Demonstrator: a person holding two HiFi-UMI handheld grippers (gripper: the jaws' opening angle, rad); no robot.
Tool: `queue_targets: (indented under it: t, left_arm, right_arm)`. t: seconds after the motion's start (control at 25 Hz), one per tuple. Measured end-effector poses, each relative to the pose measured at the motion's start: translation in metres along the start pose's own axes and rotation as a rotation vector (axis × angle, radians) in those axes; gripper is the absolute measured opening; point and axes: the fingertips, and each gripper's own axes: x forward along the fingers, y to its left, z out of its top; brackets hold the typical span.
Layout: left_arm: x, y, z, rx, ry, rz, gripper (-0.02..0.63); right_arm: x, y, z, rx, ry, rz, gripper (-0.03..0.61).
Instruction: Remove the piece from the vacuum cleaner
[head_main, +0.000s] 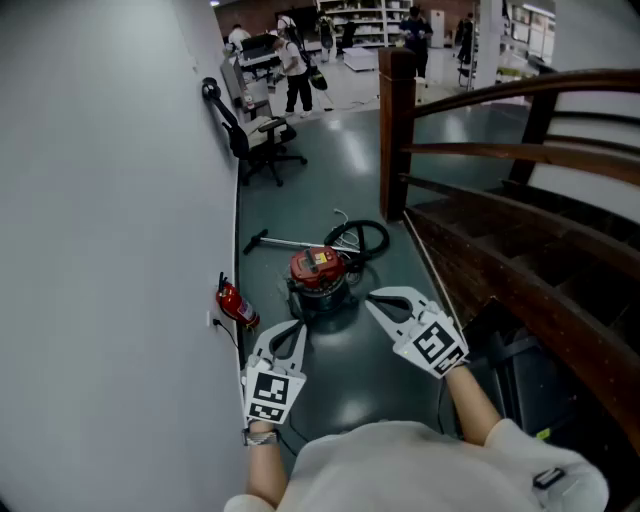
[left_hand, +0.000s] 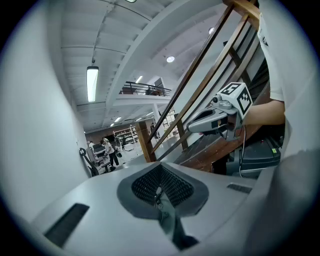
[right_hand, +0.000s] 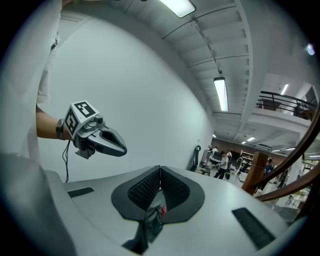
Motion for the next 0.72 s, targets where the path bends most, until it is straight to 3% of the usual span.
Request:
queue_targets:
  t: [0.52,0.72]
  left_arm:
    - [0.005,-0.017,0.005,0.005,0.0,0.001,-0.002]
    - [0.011,-0.024,0.008,0.004,0.01,0.007,-0.002]
  right_arm:
    - [-0.011,-0.006,0.005,0.026,-0.037,0.007,0.031]
    - [-0.019,-0.007,0.008,0.135,-0.075,0.065,0.031]
